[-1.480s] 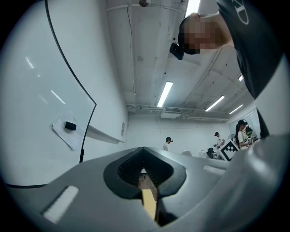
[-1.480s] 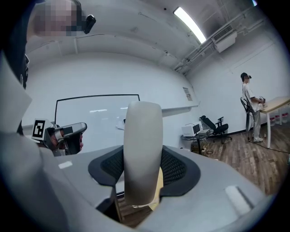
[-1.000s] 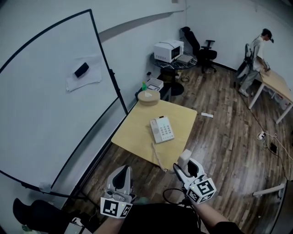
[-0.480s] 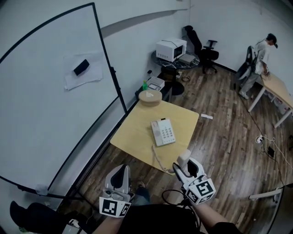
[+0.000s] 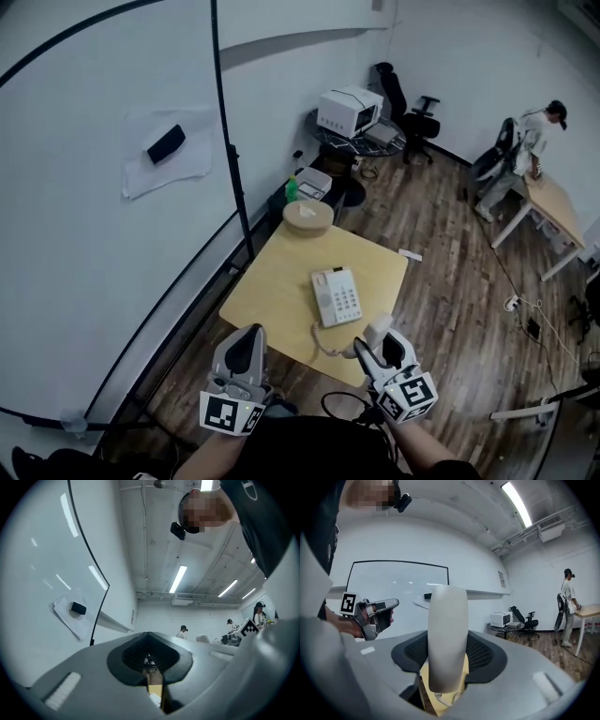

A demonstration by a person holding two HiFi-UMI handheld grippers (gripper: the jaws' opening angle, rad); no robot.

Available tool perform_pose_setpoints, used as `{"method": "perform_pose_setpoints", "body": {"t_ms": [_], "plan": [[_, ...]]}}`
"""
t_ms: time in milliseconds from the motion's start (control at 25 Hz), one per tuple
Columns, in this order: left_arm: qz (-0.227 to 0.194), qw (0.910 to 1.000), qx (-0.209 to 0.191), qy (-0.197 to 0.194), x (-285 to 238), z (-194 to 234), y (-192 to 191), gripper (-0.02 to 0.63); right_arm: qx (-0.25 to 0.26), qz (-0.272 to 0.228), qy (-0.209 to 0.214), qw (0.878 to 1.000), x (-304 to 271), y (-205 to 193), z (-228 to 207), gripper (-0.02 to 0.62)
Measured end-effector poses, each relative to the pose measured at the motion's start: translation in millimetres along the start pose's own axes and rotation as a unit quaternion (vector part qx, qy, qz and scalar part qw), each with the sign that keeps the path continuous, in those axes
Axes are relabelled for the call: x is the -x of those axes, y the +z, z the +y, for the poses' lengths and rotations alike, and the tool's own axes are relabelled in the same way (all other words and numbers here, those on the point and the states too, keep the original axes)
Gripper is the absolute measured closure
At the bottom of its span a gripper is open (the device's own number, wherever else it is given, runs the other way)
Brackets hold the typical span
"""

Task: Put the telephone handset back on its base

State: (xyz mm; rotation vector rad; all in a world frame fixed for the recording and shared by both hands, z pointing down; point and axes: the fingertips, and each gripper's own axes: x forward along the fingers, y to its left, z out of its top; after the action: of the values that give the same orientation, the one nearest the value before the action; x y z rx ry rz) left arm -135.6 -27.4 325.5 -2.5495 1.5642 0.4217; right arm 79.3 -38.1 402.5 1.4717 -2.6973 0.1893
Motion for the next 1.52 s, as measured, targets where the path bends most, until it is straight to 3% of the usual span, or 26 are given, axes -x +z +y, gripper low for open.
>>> {"method": "perform_pose_setpoints", "body": {"t_ms": [520, 920, 1200, 1520], "plan": [[-0.005, 0.9988, 0.028, -0.040, -60.4, 87.9, -21.6, 0.606, 0.020, 0.033, -0.046, 0.998, -91.1, 14.3, -5.0, 0.364], [0.004, 0.9982, 0.042, -0.042, -79.2, 114.5, -42.0, 0.606, 0.034, 0.046, -0.055, 0.997, -132.7, 14.6, -18.4, 0.364], [0.025, 0.9983, 0.045, -0.025, -89.7, 105.8, -57.1, 0.606, 0.027, 0.107, -0.054, 0.992, -154.1, -13.8, -49.1, 0.364], [0.047, 0.9973, 0.056, 0.001, -88.6, 102.2, -89.3, 0.606, 0.017, 0.190, -0.048, 0.981, -188.1, -81.5, -86.5, 0.364]]}}
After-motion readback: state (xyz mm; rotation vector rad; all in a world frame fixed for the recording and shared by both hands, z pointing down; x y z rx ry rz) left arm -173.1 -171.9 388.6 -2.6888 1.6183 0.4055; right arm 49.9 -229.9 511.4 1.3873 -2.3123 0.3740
